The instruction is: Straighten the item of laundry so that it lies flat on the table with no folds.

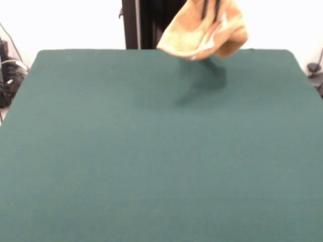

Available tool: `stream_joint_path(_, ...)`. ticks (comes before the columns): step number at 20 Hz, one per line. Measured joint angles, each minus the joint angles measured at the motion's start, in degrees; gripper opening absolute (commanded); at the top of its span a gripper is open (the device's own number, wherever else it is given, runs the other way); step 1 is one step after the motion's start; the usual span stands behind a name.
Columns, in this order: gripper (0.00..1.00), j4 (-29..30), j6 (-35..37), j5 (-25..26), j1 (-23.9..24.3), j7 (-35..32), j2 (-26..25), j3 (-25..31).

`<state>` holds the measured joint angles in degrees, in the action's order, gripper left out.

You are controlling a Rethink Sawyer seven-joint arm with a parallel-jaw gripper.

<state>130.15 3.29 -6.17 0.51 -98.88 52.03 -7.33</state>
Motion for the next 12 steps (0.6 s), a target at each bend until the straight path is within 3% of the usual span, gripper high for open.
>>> stream_joint_path(4, 0.00, -2.53, -8.86, 2.57, 6.80, 0.00, -8.98, 3.88)
stream_joint_path(6, 0.00, -2.99, -9.76, 3.01, 7.48, 0.00, -10.17, 4.29)
stream_joint_path(12, 0.00, -8.02, -15.05, 7.68, 11.27, 0.00, -20.78, 7.25)
